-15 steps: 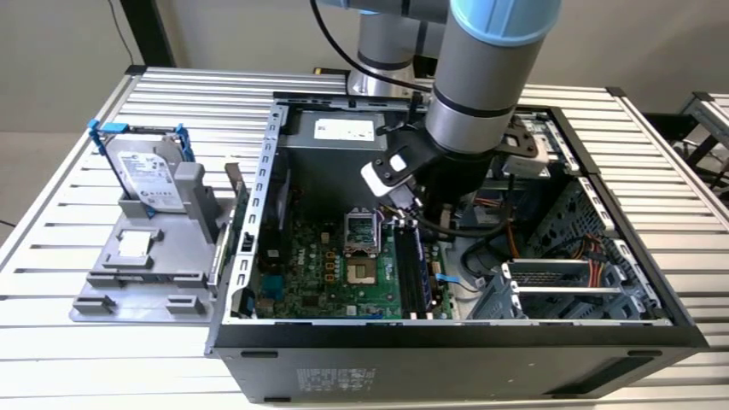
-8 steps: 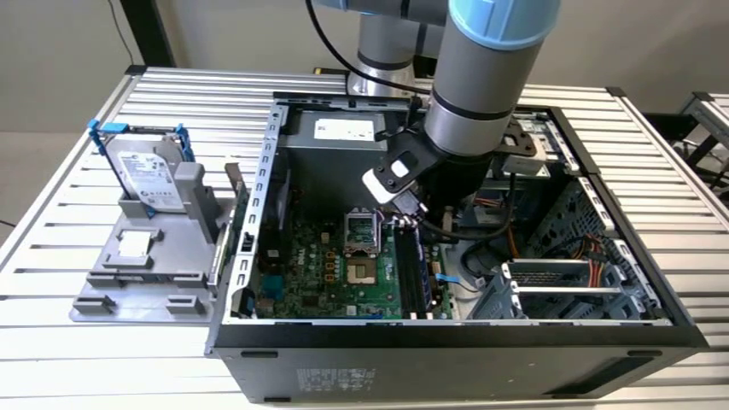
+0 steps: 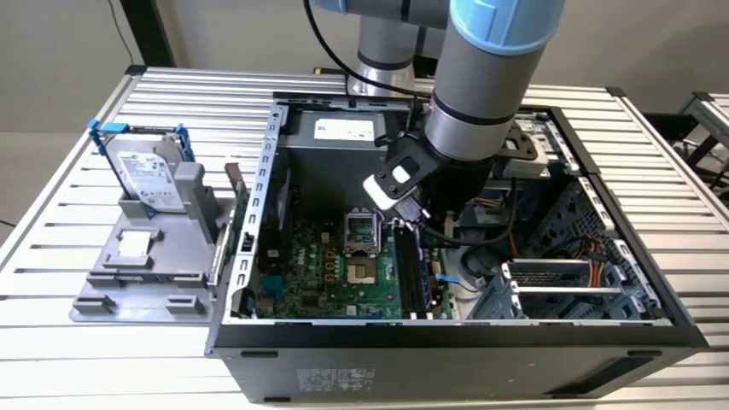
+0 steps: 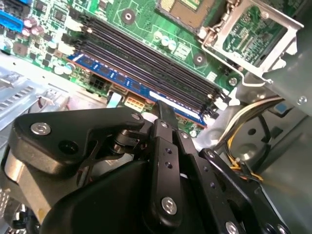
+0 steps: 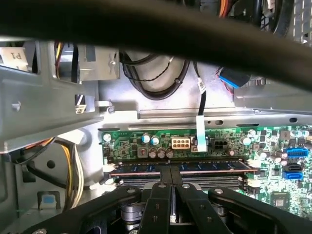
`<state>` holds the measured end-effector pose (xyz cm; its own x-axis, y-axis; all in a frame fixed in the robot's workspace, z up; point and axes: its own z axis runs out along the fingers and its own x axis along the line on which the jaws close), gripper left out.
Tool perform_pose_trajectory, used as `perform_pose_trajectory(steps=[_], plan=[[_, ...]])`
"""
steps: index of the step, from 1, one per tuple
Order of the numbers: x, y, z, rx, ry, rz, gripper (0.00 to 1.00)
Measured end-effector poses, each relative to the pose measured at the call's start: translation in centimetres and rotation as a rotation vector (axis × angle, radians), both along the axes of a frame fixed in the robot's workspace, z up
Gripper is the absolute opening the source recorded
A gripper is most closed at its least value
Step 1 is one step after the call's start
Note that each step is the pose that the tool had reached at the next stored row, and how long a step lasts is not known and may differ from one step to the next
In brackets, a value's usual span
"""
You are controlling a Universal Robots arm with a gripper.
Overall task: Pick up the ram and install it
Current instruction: 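Press down the ram until it locks into place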
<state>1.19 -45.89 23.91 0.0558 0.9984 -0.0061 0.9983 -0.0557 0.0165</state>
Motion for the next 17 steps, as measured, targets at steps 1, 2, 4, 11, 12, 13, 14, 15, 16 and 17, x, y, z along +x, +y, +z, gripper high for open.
perform_pose_trajectory(steps=[1, 2, 4, 11, 12, 13, 14, 15, 16, 17], plan=[[0.00, -0.08, 0.00, -0.0002, 0.0001, 0.004, 0.00], [0.00, -0.16, -0.01, -0.0002, 0.0001, 0.007, 0.00], [0.01, -0.26, -0.12, -0.0004, 0.0029, 0.015, 0.00], [-0.07, -0.32, -0.69, -0.0005, 0.0125, 0.026, 0.00], [-0.07, -0.32, -0.87, -0.0005, 0.0126, 0.028, 0.00], [-0.07, -0.32, -1.06, -0.0006, 0.0126, 0.030, 0.00], [-0.07, -0.32, -1.24, -0.0007, 0.0127, 0.032, 0.00], [-0.07, -0.32, -1.41, -0.0006, 0.0126, 0.034, 0.00], [-0.07, -0.33, -1.56, -0.0015, 0.0129, 0.036, 0.00], [-0.07, -0.33, -1.71, -0.0020, 0.0131, 0.038, 0.00]])
